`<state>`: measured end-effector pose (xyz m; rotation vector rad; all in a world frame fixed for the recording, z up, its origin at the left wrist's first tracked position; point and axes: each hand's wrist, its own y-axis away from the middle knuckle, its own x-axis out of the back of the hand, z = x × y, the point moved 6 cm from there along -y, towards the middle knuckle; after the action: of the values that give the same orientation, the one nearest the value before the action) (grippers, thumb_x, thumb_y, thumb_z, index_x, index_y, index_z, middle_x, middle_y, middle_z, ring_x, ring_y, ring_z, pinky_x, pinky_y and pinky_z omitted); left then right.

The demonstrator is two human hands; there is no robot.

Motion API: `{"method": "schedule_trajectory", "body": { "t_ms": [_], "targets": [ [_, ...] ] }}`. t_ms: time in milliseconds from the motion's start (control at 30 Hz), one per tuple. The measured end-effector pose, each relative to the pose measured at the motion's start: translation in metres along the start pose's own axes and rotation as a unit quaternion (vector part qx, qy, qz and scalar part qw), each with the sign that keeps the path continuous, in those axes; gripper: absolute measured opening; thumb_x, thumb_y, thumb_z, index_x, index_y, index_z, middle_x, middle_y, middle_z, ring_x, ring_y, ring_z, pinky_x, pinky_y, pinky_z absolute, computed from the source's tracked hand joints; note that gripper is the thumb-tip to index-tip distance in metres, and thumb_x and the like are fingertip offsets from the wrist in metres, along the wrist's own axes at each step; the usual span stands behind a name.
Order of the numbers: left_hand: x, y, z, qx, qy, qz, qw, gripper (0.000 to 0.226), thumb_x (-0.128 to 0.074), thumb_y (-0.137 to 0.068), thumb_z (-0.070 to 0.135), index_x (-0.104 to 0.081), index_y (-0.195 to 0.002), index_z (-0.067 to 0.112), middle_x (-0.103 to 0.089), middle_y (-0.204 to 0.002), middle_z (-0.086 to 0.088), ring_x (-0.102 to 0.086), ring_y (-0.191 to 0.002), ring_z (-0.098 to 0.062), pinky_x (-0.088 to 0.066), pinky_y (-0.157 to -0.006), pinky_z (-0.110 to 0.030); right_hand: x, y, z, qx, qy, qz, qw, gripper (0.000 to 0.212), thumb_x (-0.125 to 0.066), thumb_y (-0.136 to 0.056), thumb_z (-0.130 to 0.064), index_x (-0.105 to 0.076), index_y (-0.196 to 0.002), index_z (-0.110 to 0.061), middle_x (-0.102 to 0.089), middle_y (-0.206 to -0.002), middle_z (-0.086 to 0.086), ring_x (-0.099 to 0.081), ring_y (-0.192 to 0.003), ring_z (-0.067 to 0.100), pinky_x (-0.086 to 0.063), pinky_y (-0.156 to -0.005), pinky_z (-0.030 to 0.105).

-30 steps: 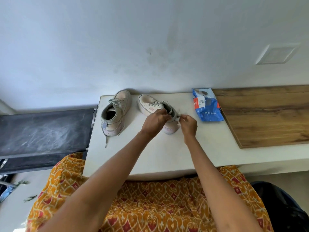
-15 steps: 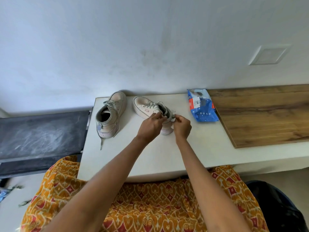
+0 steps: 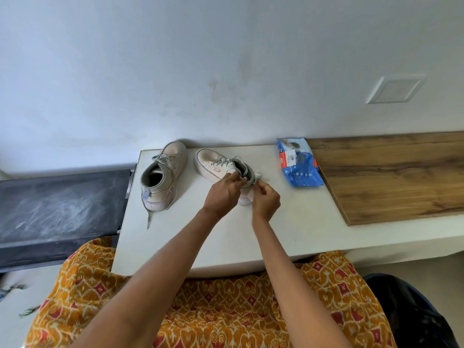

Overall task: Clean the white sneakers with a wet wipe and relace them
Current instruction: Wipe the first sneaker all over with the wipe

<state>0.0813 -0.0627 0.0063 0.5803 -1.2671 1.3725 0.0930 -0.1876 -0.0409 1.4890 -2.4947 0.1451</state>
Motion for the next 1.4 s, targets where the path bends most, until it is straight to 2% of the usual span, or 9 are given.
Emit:
{"method": "schedule_trajectory", "body": {
  "t_ms": [133, 300, 500, 567, 700, 867, 1033, 1200, 1400],
  "targets": [
    [0.000, 0.001, 0.000, -0.008, 0.006, 0.001, 1.000, 0.034, -0.055, -0.082, 0.000, -0.066, -0.112, 0.008, -0.062, -0.098, -0.011, -0.058, -0.093, -0.032, -0.049, -0.053, -0.038, 0.003, 0.025, 0.012, 0.038, 0.001, -0.023, 0.999, 0.022, -0.057, -0.091, -0.007, -0.069, -0.108, -0.003, -0.070, -0.106, 0.012, -0.065, -0.099, 0.022, -0.037, -0.074, 0.006],
    [0.003, 0.001, 0.000, -0.005, -0.002, -0.005, 1.000, 0.037, -0.052, -0.083, 0.001, -0.064, -0.117, 0.010, -0.061, -0.104, -0.010, -0.057, -0.096, -0.030, -0.048, -0.056, -0.037, 0.005, 0.024, 0.023, 0.053, -0.001, -0.048, 0.997, 0.024, -0.052, -0.094, -0.009, -0.067, -0.113, -0.006, -0.068, -0.114, 0.010, -0.062, -0.105, 0.021, -0.044, -0.084, 0.017],
    [0.004, 0.000, 0.001, -0.007, 0.001, -0.008, 1.000, 0.037, -0.051, -0.083, 0.000, -0.064, -0.117, 0.010, -0.061, -0.102, -0.011, -0.057, -0.095, -0.031, -0.047, -0.055, -0.036, 0.004, 0.007, 0.003, 0.091, -0.026, -0.026, 0.995, 0.021, -0.065, -0.087, -0.013, -0.070, -0.107, -0.009, -0.071, -0.102, 0.004, -0.064, -0.089, 0.013, -0.050, -0.074, 0.019],
    [0.003, 0.000, 0.001, -0.007, 0.007, -0.007, 1.000, 0.037, -0.050, -0.084, 0.001, -0.064, -0.117, 0.010, -0.061, -0.104, -0.011, -0.056, -0.096, -0.031, -0.048, -0.056, -0.038, 0.004, 0.010, 0.013, 0.095, 0.017, -0.034, 0.995, 0.016, -0.068, -0.085, -0.021, -0.072, -0.098, -0.012, -0.071, -0.092, 0.005, -0.062, -0.081, 0.016, -0.043, -0.064, 0.014],
    [0.003, 0.000, 0.000, 0.001, 0.001, -0.019, 1.000, 0.040, -0.047, -0.087, 0.001, -0.061, -0.123, 0.012, -0.059, -0.112, -0.009, -0.053, -0.103, -0.028, -0.046, -0.061, -0.038, -0.002, 0.024, 0.033, 0.122, 0.176, -0.042, 0.976, 0.019, -0.070, -0.081, -0.032, -0.071, -0.088, -0.014, -0.064, -0.086, 0.002, -0.053, -0.082, 0.017, -0.036, -0.059, 0.022],
    [0.005, 0.001, 0.001, -0.010, 0.015, -0.014, 1.000, 0.037, -0.052, -0.083, 0.000, -0.064, -0.116, 0.009, -0.061, -0.104, -0.011, -0.057, -0.094, -0.031, -0.048, -0.054, -0.038, -0.007, 0.027, 0.015, 0.119, 0.081, 0.022, 0.989, 0.017, -0.070, -0.081, -0.025, -0.063, -0.087, -0.010, -0.065, -0.090, 0.003, -0.049, -0.083, 0.016, -0.043, -0.061, 0.028],
    [0.006, 0.001, 0.001, -0.025, 0.019, 0.006, 1.000, 0.031, -0.059, -0.083, 0.003, -0.067, -0.111, 0.010, -0.062, -0.097, -0.011, -0.059, -0.088, -0.031, -0.046, -0.049, -0.034, 0.000, 0.024, 0.010, 0.115, 0.034, 0.032, 0.992, 0.023, -0.070, -0.082, -0.027, -0.064, -0.101, -0.016, -0.062, -0.093, -0.010, -0.053, -0.083, 0.012, -0.035, -0.059, 0.012],
    [0.006, -0.001, 0.001, -0.025, 0.013, 0.000, 1.000, 0.034, -0.058, -0.079, -0.003, -0.067, -0.111, 0.006, -0.063, -0.096, -0.012, -0.059, -0.086, -0.033, -0.045, -0.047, -0.033, 0.003, 0.020, 0.024, 0.088, 0.130, 0.038, 0.987, 0.017, -0.069, -0.084, -0.030, -0.074, -0.094, -0.017, -0.068, -0.087, 0.010, -0.061, -0.078, 0.026, -0.041, -0.061, 0.024],
    [0.007, -0.001, 0.003, -0.024, 0.003, -0.001, 1.000, 0.036, -0.055, -0.080, -0.003, -0.066, -0.114, 0.005, -0.062, -0.097, -0.013, -0.058, -0.087, -0.033, -0.046, -0.049, -0.035, 0.003, 0.014, 0.016, 0.081, 0.100, 0.030, 0.991, 0.018, -0.069, -0.084, -0.029, -0.073, -0.091, -0.012, -0.068, -0.087, 0.012, -0.062, -0.078, 0.027, -0.047, -0.063, 0.029]
  ]
}}
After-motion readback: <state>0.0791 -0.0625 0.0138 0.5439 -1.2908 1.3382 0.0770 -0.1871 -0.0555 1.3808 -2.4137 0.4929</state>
